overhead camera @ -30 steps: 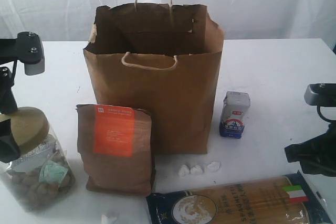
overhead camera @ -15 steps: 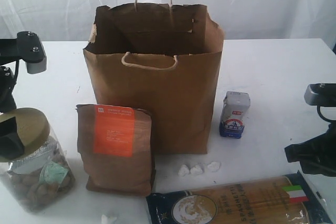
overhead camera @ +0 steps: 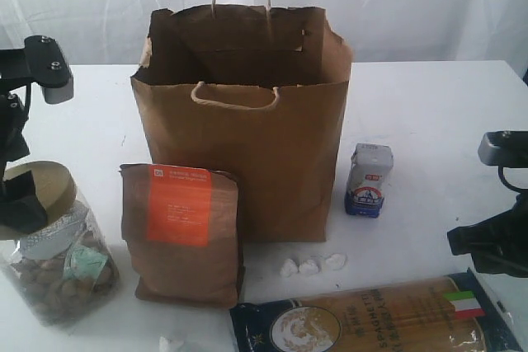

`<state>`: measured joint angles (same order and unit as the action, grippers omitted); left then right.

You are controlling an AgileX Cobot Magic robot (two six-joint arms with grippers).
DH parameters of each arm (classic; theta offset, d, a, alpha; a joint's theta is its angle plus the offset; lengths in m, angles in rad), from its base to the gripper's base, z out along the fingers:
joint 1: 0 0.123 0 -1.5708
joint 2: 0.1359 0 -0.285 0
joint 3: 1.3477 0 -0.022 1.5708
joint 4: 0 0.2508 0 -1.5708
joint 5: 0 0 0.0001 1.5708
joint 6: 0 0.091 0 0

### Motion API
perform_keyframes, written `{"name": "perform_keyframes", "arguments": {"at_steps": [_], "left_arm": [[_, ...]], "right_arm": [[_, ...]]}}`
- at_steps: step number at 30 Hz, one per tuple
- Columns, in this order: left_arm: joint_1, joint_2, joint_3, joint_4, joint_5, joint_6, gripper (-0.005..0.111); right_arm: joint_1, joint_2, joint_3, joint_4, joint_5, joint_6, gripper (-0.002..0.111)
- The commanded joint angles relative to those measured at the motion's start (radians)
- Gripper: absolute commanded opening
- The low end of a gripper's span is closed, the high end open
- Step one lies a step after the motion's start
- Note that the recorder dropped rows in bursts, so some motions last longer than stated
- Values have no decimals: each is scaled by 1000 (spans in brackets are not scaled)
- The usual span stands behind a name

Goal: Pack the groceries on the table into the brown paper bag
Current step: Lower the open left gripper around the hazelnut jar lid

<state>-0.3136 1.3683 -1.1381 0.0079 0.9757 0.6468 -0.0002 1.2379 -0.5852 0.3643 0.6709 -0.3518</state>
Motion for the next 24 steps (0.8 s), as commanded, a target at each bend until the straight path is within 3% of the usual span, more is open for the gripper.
{"name": "perform_keyframes", "arguments": {"at_steps": [1,12,21,24], "left_arm": [[-2,23,9,1,-15,6,105],[-2,27,9,1,-4,4,105],[2,29,9,4,-116,4,105],[2,29,9,2,-93,4,105]], "right_arm": [[-8,-8,5,4,-3,-11,0],[-8,-8,5,4,1,-11,0],[-8,-8,5,4,24,-11,0],[-8,-8,5,4,27,-11,0]]}}
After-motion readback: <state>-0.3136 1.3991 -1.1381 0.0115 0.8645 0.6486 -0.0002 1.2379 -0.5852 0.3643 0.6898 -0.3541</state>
